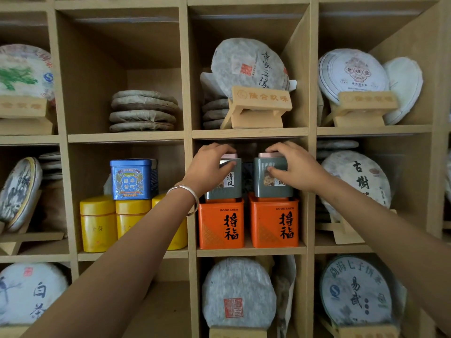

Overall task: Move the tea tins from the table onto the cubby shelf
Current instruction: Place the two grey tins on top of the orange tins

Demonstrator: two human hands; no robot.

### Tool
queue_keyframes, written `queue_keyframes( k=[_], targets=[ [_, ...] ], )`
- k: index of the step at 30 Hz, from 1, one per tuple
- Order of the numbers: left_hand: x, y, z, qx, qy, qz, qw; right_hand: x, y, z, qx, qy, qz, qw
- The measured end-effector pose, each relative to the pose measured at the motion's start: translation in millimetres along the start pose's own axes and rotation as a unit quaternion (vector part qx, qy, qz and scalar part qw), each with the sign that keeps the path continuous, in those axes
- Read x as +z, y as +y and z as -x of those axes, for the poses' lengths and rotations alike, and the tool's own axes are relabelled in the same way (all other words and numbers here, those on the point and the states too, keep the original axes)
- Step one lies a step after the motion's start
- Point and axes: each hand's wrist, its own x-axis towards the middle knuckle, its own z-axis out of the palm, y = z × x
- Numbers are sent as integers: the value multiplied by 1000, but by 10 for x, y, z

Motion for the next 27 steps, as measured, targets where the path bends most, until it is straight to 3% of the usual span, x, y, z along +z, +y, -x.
queue_keyframes(
  k=[27],
  targets=[
    [-13,-38,-30,13,-6,9,1000,-52,7,-52,-29,41,-74,996]
  ],
)
